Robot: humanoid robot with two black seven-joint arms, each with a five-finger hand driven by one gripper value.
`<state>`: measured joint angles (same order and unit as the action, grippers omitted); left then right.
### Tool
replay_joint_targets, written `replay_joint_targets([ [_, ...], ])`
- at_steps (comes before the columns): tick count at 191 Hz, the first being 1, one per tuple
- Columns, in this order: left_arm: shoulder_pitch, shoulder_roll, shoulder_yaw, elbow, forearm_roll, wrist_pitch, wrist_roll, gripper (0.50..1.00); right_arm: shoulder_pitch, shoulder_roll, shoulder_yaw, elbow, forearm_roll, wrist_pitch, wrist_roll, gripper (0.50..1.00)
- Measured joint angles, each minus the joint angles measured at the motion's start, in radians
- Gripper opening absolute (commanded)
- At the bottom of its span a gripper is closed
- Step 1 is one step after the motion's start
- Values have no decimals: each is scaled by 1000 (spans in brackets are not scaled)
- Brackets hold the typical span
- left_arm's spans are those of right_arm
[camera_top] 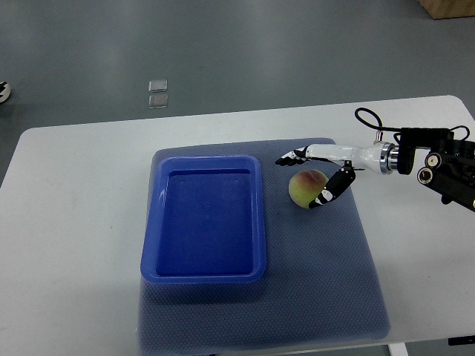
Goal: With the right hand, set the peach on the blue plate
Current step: 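Lower the right hand around the peach and close the fingers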
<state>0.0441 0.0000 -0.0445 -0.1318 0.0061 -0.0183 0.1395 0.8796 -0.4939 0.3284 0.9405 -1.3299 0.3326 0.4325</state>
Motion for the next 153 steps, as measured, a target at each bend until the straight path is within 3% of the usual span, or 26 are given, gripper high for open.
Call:
replay_joint_targets([
  [52,0,0,0,0,0,0,0,1000,-2,3,-65,-18,-34,-91,0,924],
  [102,0,0,0,1,0,0,0,1000,2,3,-96,-39,-63,-133,0,911],
  [119,0,0,0,0,0,0,0,1000,3,4,-97,-42,-64,-134,0,897],
  [153,0,0,0,0,0,0,0,1000,4,7,-96,-47,-64,-136,0,805],
])
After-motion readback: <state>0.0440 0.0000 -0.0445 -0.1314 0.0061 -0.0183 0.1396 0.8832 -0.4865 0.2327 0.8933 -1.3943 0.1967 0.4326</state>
